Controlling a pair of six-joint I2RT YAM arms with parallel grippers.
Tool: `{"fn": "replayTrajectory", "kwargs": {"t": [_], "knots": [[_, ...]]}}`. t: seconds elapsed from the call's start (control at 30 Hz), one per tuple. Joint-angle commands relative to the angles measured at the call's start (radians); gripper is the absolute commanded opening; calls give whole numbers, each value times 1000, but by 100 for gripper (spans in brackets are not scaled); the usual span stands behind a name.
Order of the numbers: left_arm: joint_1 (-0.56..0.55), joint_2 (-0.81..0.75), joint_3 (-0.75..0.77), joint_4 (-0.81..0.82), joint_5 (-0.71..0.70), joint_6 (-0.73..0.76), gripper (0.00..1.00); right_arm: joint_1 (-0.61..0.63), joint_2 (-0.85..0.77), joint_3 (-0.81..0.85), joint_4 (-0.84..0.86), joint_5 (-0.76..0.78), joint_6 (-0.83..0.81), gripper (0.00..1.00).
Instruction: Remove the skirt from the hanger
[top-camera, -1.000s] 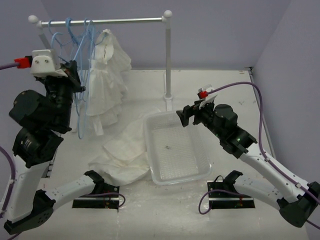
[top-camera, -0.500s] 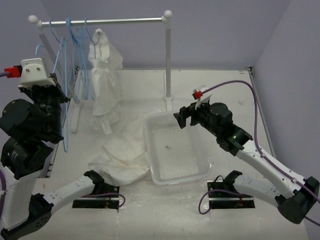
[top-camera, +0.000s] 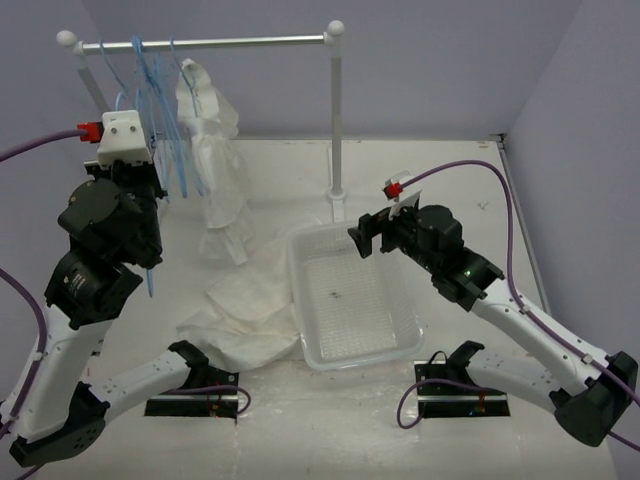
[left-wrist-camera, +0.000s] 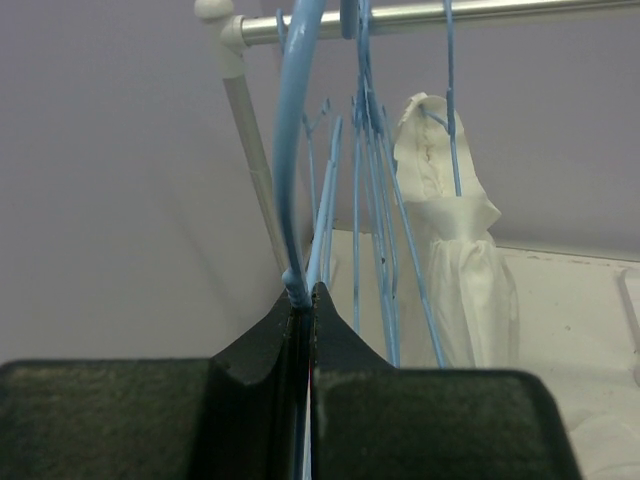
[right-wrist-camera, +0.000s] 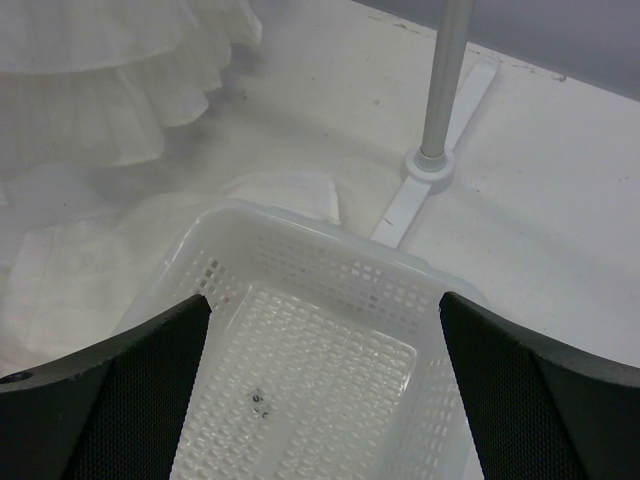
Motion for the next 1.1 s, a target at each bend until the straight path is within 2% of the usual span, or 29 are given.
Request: {"fn": "replayTrajectory", "kwargs": {"t": [0.0, 0.1, 0.17, 0.2, 0.33, 0.43, 0.47, 0.57, 0.67, 0.87, 1.07], "knots": [[3, -13, -41, 108, -28, 35, 0, -3, -24, 5, 12, 31, 5, 99], [12, 56, -54, 109, -75, 15, 0, -3, -20, 8, 12, 31, 6, 99], [42, 75, -62, 140, -57, 0, 0, -3, -20, 7, 12, 31, 6, 99], [82, 73, -61, 144, 11, -9, 0, -3, -20, 5, 12, 34, 6, 99], [196, 93, -65, 175, 99, -26, 0, -3, -27, -1, 10, 49, 3, 99], [312, 151, -56, 166, 210, -69, 0, -3, -32, -4, 10, 58, 0, 99], [387, 165, -59, 173, 245, -78, 0, -3, -32, -5, 10, 60, -1, 99], [519, 211, -53, 196, 427, -131, 0, -4, -30, -7, 10, 68, -8, 99], [590, 247, -42, 238, 533, -137, 0, -4, -26, -7, 10, 83, -12, 99], [676, 299, 19, 292, 679, -152, 0, -6, 3, 2, 12, 114, -23, 99], [690, 362, 106, 301, 652, -135, 0, -13, 59, 33, 12, 121, -34, 99]]}}
